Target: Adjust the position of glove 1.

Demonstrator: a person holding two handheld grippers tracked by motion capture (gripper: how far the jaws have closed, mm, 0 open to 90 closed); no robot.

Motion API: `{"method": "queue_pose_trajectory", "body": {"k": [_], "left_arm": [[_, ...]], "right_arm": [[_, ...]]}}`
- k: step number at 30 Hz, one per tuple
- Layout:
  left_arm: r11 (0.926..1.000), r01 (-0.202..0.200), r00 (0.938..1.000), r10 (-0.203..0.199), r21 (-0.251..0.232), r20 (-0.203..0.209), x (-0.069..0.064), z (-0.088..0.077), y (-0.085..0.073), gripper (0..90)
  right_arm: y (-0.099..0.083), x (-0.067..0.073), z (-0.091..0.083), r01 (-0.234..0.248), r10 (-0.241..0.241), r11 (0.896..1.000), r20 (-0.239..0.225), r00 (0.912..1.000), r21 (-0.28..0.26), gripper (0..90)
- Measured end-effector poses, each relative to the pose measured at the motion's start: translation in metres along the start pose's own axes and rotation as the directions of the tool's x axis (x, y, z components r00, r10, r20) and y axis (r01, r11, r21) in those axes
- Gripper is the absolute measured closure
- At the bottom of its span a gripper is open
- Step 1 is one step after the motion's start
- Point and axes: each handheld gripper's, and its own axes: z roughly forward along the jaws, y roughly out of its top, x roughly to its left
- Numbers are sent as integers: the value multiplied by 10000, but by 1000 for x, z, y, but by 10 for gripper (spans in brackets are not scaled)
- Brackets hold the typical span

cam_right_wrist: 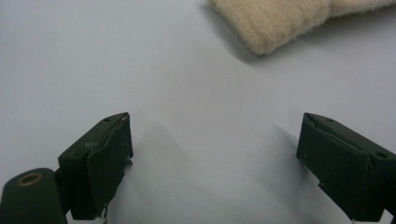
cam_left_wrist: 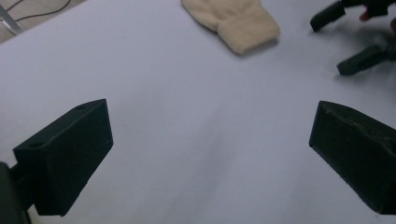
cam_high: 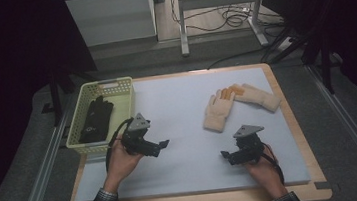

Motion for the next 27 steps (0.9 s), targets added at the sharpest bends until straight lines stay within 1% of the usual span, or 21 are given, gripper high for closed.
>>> {"method": "queue_pose_trajectory", "body": {"k": [1, 2, 7, 11, 12, 13, 14, 15, 16, 17, 18, 20, 21, 27], "left_arm": [[10000, 0, 10000, 0, 0, 0, 0, 0, 0, 0], [9999, -42, 9997, 38, 148, 229, -7, 10, -9, 0], [9992, 51, 9994, -65, 407, 327, -15, 23, -26, 0], [9974, 167, 9996, -182, 706, 202, -18, 32, -39, 0], [9974, 167, 9996, -182, 706, 202, -18, 32, -39, 0], [9963, 240, 9995, -255, 825, 161, -18, 36, -46, 0], [9963, 240, 9995, -255, 825, 161, -18, 36, -46, 0], [9938, 211, 9997, -221, 1088, 77, -18, 40, -50, 0], [9918, 132, 9999, -120, 1270, -99, -19, 43, -53, 0], [9894, 299, 9995, -292, 1422, -72, -16, 45, -54, 0], [9894, 299, 9995, -292, 1422, -72, -16, 45, -54, 2], [9872, 472, 9987, -493, 1526, 100, -14, 47, -54, 4], [9871, 504, 9985, -529, 1519, 120, -13, 47, -54, 2], [9875, 482, 9987, -501, 1503, 93, -14, 47, -55, 2]], "right_arm": [[0, 0, 0, 0, 0, 10000, 0, 10000, 0, 102], [0, 0, 0, -6, 6, 10000, -1, 10000, -3, 102], [0, 0, 0, -9, 9, 10000, -1, 10000, -9, 102], [0, 0, 0, -4, 4, 10000, 0, 10000, -6, 102], [0, 0, 0, -4, 4, 10000, -1, 10000, -4, 102], [0, 0, 0, -4, 4, 10000, 1, 10000, -5, 102], [0, 0, 0, -4, 4, 10000, 1, 10000, -5, 102], [0, 0, 0, -9, 9, 10000, 0, 10000, -4, 102], [0, 0, 0, -9, 9, 10000, 0, 10000, -4, 102], [0, 0, 0, -10, 10, 10000, -1, 10000, -2, 102], [0, 0, 0, -10, 10, 10000, -1, 10000, -2, 102], [0, 0, 0, -10, 10, 10000, -2, 10000, -3, 102], [0, 0, 0, -15, 15, 10000, -3, 10000, -4, 102], [0, 0, 0, -14, 14, 10000, -7, 10000, 5, 102]]}}
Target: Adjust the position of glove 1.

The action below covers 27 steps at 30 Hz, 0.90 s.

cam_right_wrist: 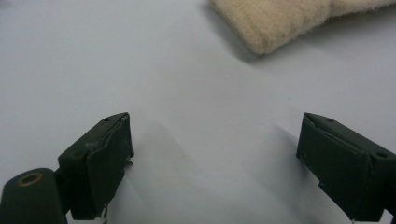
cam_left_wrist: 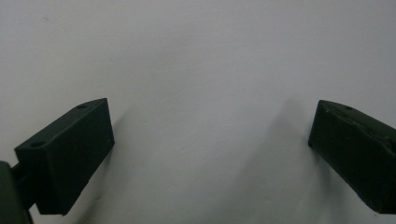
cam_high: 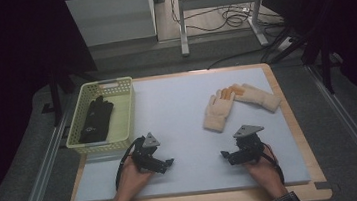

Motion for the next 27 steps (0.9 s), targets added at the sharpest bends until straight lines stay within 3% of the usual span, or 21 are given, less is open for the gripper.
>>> {"method": "queue_pose_trajectory", "body": {"k": [14, 20, 27], "left_arm": [[10000, -29, 10000, 29, -30, -18, 0, 0, 0, 4], [10000, -34, 10000, 34, -39, -16, 0, 0, 0, 5], [10000, -40, 10000, 40, -44, -17, 0, 0, 0, 6]], "right_arm": [[0, -1, 0, -54, 54, 10000, -63, 10000, -5, 117], [2, -4, -5, -429, 424, 9989, -249, 9988, -173, 219], [15, -10, -8, -463, 463, 9987, -26, 9989, -227, 390]]}}
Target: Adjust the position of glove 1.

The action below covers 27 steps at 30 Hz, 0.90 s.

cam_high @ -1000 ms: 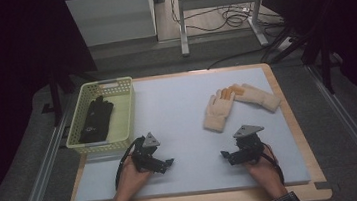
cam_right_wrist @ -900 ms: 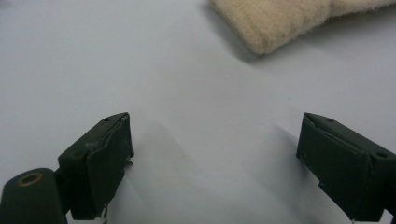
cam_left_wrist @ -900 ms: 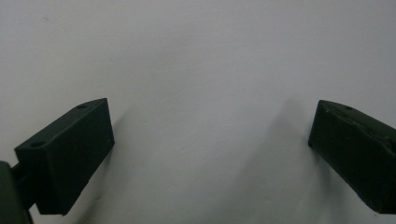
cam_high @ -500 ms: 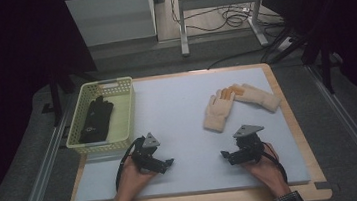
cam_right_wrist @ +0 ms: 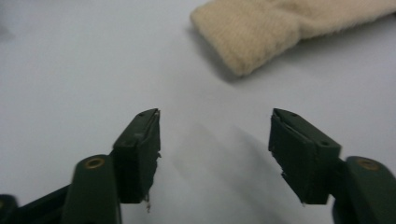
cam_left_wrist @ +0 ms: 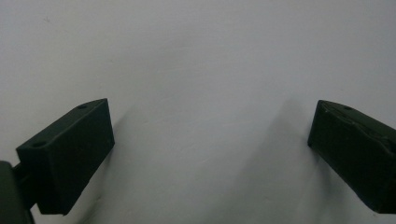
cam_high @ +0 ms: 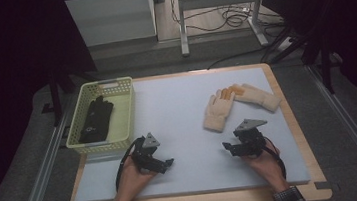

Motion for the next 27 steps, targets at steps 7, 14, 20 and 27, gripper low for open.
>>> {"method": "queue_pose_trajectory", "body": {"k": [7, 14, 20, 27], "left_arm": [[10000, -3, 10000, 3, 1, 2, 0, 0, 0, 6], [10000, -2, 10000, 2, -4, 3, 0, 0, 0, 6], [10000, 7, 10000, -7, -3, 6, 0, 0, 0, 6], [10000, 9, 10000, -9, 2, 8, 0, 0, 0, 6]], "right_arm": [[22, -12, 1, -183, 182, 9994, -35, 9998, -305, 432], [43, -23, 10, -336, 346, 9985, 228, 9991, -439, 337], [64, -34, 29, -582, 598, 9978, 548, 9967, -313, 253], [82, -44, 61, -736, 737, 9973, 1160, 9905, -52, 206]]}}
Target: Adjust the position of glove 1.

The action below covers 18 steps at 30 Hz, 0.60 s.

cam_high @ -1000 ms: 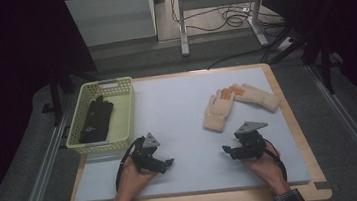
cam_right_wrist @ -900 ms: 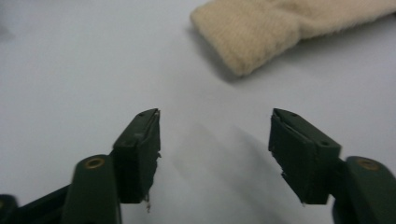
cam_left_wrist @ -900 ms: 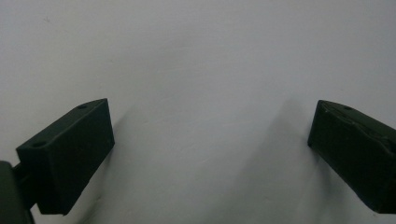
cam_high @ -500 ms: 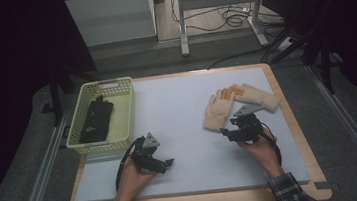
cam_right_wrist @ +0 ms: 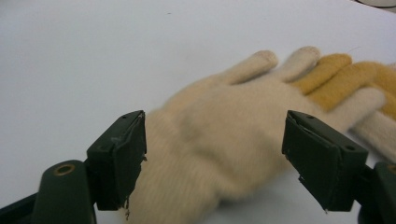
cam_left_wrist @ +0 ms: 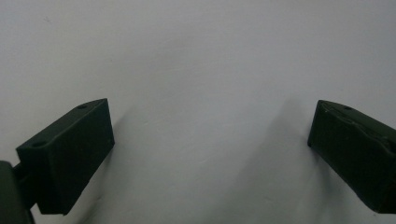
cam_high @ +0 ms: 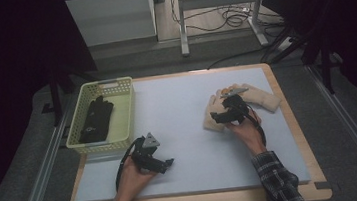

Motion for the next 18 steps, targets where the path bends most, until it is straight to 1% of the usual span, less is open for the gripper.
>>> {"method": "queue_pose_trajectory", "body": {"k": [1, 2, 3, 6, 7, 9, 10, 11, 13, 16, 18], "left_arm": [[10000, 2, 10000, -2, -5, -2, 0, 0, 0, 6], [10000, 1, 10000, -1, -5, -4, 0, 0, 0, 6], [10000, -3, 10000, 3, -2, 0, 0, 0, 0, 6], [10000, -2, 10000, 2, -2, 2, 0, 0, 0, 6], [10000, 1, 10000, -1, -4, 2, 0, 0, 0, 6], [10000, 9, 10000, -9, 0, 5, 0, 0, 0, 5], [10000, 12, 10000, -12, 1, 7, 0, 0, 0, 5], [10000, 17, 10000, -17, 1, 3, 0, 0, 0, 5], [10000, 25, 10000, -25, 2, 5, 0, 0, 0, 5], [10000, 22, 10000, -22, 2, 3, 0, 0, 0, 5], [10000, 27, 10000, -27, 1, 4, 0, 0, 0, 5]], "right_arm": [[1, -1, 5, -16, 15, 10000, 127, 9999, 84, 201], [3, -2, 16, -96, 91, 9998, 281, 9996, 180, 195], [3, -2, 16, -96, 91, 9998, 281, 9996, 180, 195], [3, -4, 30, -104, 84, 9992, 519, 9986, 378, 199], [2, -4, 34, -66, 39, 9991, 637, 9980, 428, 221], [-1, -6, 37, -29, -2, 9991, 748, 9972, 422, 369], [-1, -6, 37, -145, 122, 9993, 663, 9977, 345, 433], [-2, -8, 36, -232, 215, 9993, 600, 9980, 280, 479], [-4, -9, 34, -208, 194, 9996, 629, 9978, 216, 551], [-3, -9, 32, -183, 168, 9995, 624, 9979, 248, 592], [-1, -7, 27, 8, -17, 9999, 568, 9984, 144, 595]]}}
